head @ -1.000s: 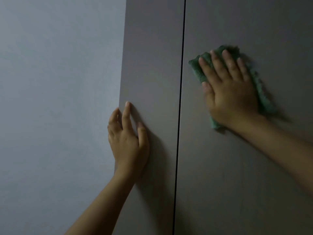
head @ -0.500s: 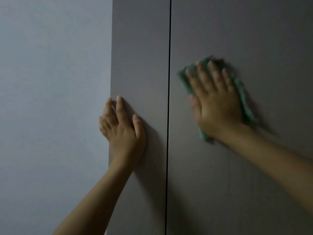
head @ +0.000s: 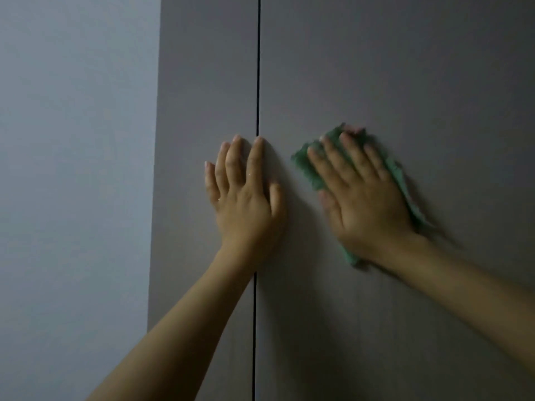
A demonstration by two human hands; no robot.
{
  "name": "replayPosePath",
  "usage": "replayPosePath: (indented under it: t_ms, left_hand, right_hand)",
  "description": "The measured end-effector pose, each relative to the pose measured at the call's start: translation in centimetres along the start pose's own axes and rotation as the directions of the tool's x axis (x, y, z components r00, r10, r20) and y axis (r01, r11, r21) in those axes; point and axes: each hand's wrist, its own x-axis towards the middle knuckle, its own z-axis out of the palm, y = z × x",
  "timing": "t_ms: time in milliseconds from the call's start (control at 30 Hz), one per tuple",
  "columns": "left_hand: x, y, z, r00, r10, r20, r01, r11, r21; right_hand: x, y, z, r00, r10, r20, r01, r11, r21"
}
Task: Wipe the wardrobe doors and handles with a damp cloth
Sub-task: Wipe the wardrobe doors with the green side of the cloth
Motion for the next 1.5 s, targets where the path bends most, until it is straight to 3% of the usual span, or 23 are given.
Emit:
replayPosePath:
  t_ms: [67, 133, 300, 367, 467, 567, 600, 667, 733, 800, 900, 1000, 1167, 1233, 1300, 1400, 1433, 1500]
  left_hand:
    - [-0.2, -0.3, 0.4, 1.000, 0.017, -0.022, -0.016, 0.999, 0.043]
    - [-0.2, -0.5, 0.6, 0.999, 0.028, -0.036, -0.026, 0.998, 0.058]
    - [-0.2, -0.3, 0.7, 0.999, 0.037, -0.026, -0.035, 0.995, 0.091]
    - [-0.2, -0.2, 0.7, 0.999, 0.033, -0.013, -0.032, 0.995, 0.096]
    - [0.0, 0.0, 0.6, 1.000, 0.024, -0.007, -0.023, 0.995, 0.095]
    - [-0.1, 0.3, 0.4, 0.999, 0.022, 0.028, -0.024, 0.996, 0.091]
    - [0.0, 0.4, 0.3, 0.999, 0.023, 0.035, -0.026, 0.996, 0.088]
    - [0.1, 0.9, 0.2, 0.998, 0.050, 0.038, -0.053, 0.994, 0.093]
    - [0.2, 2.2, 0.3, 0.995, 0.100, 0.025, -0.102, 0.991, 0.084]
    - [0.7, 4.0, 0.8, 0.990, 0.138, 0.020, -0.138, 0.990, 0.039]
    - [1.7, 6.0, 1.8, 0.986, 0.162, 0.027, -0.163, 0.987, 0.019]
    - [2.2, 6.3, 2.8, 0.988, 0.135, 0.068, -0.138, 0.990, 0.038]
    - [2.0, 6.3, 3.2, 0.989, 0.133, 0.062, -0.138, 0.986, 0.095]
    - [2.0, 6.4, 3.2, 0.990, 0.126, 0.069, -0.133, 0.986, 0.097]
    - [2.0, 6.4, 3.1, 0.991, 0.118, 0.057, -0.122, 0.988, 0.089]
    - [2.0, 7.0, 3.0, 0.995, 0.088, 0.052, -0.091, 0.994, 0.064]
    - [2.0, 7.5, 2.9, 0.996, 0.073, 0.057, -0.076, 0.996, 0.052]
    - [2.1, 8.7, 2.8, 0.996, 0.049, 0.079, -0.051, 0.998, 0.022]
  right_hand:
    - [-1.9, 0.3, -0.5, 0.985, -0.147, 0.092, 0.147, 0.989, 0.007]
    - [-1.4, 2.0, -1.0, 0.980, -0.166, 0.107, 0.167, 0.986, 0.004]
    - [1.8, 4.4, -0.6, 0.983, 0.180, -0.043, -0.181, 0.983, -0.039]
    - [1.0, 2.9, -0.3, 0.970, 0.229, -0.084, -0.233, 0.971, -0.043]
    - [-1.8, 1.3, -0.5, 0.999, 0.053, -0.011, -0.053, 0.998, -0.026]
    - [-2.8, 3.9, -1.6, 0.987, -0.125, 0.096, 0.127, 0.992, -0.010]
    - [-2.2, 5.3, -1.6, 0.991, -0.105, 0.086, 0.108, 0.994, -0.027]
    - [-0.4, 8.1, -1.5, 0.997, 0.075, 0.017, -0.074, 0.995, -0.073]
    - [1.1, 8.8, -1.2, 0.953, 0.299, -0.048, -0.302, 0.949, -0.088]
    - [1.0, 7.1, -0.8, 0.922, 0.375, -0.097, -0.383, 0.921, -0.075]
    - [-1.7, 4.8, -0.9, 0.985, 0.169, -0.036, -0.170, 0.984, -0.052]
    - [-2.0, 7.7, -2.0, 0.999, -0.022, 0.038, 0.023, 0.999, -0.039]
    - [0.8, 13.1, -1.9, 0.945, 0.324, -0.048, -0.328, 0.940, -0.099]
    - [0.2, 11.4, -1.6, 0.928, 0.359, -0.097, -0.368, 0.926, -0.090]
    - [-2.1, 8.8, -1.5, 0.972, 0.215, -0.092, -0.221, 0.974, -0.051]
    - [-5.8, 8.1, -2.7, 0.991, -0.104, 0.090, 0.104, 0.995, 0.001]
    - [-5.8, 9.6, -3.2, 0.982, -0.155, 0.107, 0.155, 0.988, 0.010]
    - [-4.7, 13.4, -3.4, 0.993, -0.099, 0.070, 0.101, 0.994, -0.030]
